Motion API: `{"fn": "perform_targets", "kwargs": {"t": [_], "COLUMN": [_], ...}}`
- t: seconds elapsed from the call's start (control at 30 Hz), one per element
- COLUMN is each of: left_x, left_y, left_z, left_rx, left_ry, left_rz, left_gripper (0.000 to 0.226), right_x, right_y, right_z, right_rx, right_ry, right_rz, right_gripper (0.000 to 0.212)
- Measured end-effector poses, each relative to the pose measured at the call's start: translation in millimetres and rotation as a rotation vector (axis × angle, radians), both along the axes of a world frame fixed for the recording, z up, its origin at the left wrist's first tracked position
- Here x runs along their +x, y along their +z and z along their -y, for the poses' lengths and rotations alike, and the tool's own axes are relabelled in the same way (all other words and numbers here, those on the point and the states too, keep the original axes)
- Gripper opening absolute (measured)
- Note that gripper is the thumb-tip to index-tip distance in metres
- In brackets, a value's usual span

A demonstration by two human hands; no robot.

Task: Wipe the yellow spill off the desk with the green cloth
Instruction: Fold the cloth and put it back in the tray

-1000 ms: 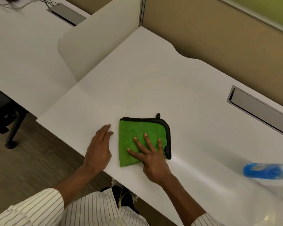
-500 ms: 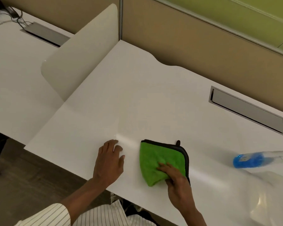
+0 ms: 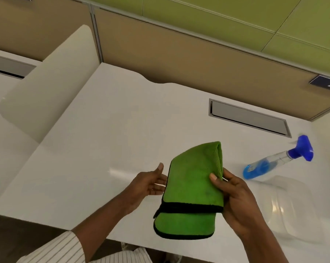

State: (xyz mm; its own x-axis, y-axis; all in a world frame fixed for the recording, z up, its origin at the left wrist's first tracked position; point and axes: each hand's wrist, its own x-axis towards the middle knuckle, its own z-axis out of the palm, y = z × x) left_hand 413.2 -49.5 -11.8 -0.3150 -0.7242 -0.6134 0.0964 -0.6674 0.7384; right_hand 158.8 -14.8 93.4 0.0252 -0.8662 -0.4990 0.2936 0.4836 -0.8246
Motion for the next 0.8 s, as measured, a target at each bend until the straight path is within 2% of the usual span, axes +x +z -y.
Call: {"fn": "perform_targets", "kwargs": {"t": [0.07, 0.2, 0.27, 0.37, 0.47, 0.67, 0.8], "left_x": [-8.1, -34.7, -46.0, -55.8, -66.6, -76.0, -84.9], "left_y": [4.9, 8.6, 14.7, 23.3, 38.1, 65.5, 72.7], "left_z": [-0.5, -8.9, -10.4, -9.0, -7.4, -0.9, -7.7], "left_rx": [0.087, 0.044, -0.005, -0.050, -0.100, -0.080, -0.130], "left_ry": [-0.082, -0.081, -0.040, -0.007, -0.063, -0.130, -0.110], "left_rz": [-0.181, -0.286, -0.271, -0.159, -0.092, -0.018, -0.005], "left_gripper": [0.073, 0.050, 0.047, 0.051, 0.051, 0.039, 0.028], "right_x": [-12.7, -48.9, -71.1, -99.9, -116.8, -140.4, -149.5], "right_y": [0.2, -8.5, -13.4, -21.2, -25.7, -29.0, -27.9], "right_z": [-2.3, -10.2, -15.0, -20.2, -20.5, -20.2, -19.9], "right_rx": [0.014, 0.041, 0.062, 0.091, 0.116, 0.077, 0.031], "right_ry": [-0.019, -0.008, 0.071, 0.202, 0.249, 0.206, 0.217], "right_rz": [0.063, 0.088, 0.056, -0.099, -0.198, 0.074, 0.040], "right_gripper": [0.035, 0.037, 0.040, 0.044, 0.050, 0.053, 0.063]}}
